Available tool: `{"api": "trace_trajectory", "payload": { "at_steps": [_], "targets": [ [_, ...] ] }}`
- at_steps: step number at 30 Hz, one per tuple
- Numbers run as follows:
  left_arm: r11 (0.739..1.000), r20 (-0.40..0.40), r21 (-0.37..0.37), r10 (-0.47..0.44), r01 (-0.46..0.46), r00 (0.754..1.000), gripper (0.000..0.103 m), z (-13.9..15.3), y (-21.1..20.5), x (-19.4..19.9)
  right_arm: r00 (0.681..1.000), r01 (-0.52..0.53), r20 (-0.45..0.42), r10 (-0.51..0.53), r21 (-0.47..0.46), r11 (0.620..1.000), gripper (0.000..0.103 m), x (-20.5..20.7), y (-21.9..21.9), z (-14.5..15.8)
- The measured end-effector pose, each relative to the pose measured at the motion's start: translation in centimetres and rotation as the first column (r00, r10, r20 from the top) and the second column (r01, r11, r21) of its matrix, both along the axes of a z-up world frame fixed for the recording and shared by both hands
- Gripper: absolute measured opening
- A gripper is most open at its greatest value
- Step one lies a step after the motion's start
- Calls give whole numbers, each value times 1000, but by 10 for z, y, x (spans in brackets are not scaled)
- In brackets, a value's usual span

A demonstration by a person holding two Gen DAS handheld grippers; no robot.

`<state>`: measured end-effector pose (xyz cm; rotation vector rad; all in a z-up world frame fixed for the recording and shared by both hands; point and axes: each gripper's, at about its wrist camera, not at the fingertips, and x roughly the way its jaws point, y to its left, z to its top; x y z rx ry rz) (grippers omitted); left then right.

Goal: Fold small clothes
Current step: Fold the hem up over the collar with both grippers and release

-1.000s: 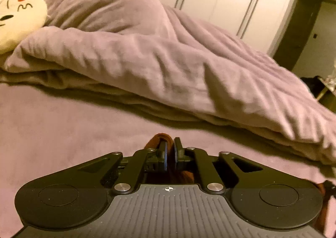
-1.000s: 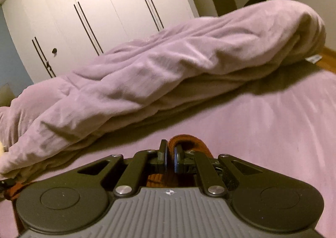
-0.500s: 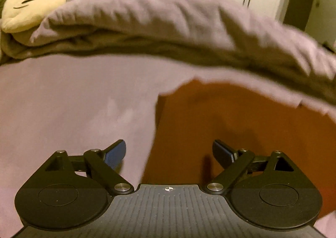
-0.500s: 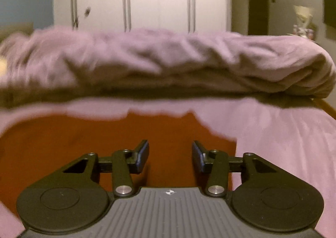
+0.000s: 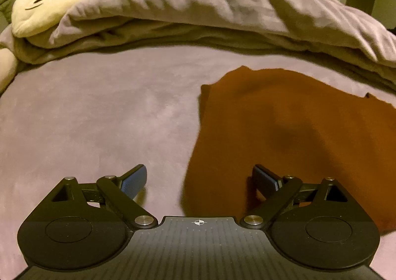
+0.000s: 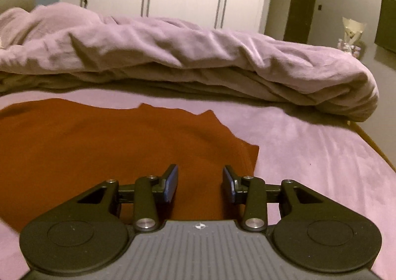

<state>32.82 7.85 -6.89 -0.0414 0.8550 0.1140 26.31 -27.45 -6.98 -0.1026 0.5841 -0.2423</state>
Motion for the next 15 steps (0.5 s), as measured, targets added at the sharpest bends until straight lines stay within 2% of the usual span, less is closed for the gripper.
{"api": "trace_trajectory", "payload": {
  "at_steps": [5,8,9,10,13,15],
  "targets": [
    [1000,-2,17,-17,17,1000,96,4,-6,-2,999,3,-50,-5,-54,999,39,-8,-3,-15],
    [999,-45,31,22,-20,999,96,-4,2,-2,999,7,-44,-9,-53,999,45,-5,-16,-24],
    [999,-57,25,40,-38,998,96,-7,8,-4,999,12,-40,-14,-53,999,46,-5,-18,-24],
    [999,-58,1,53,-53,997,96,-8,15,-7,998,37,-39,-40,-64,997,55,-4,-17,-23],
    [995,-52,-47,88,-91,995,96,-8,34,-20,992,120,-17,-122,-79,990,56,-11,-15,-15],
    [993,-38,-79,89,-92,995,96,-5,43,-31,991,135,7,-135,-69,988,56,-24,-12,-10]
  ]
}}
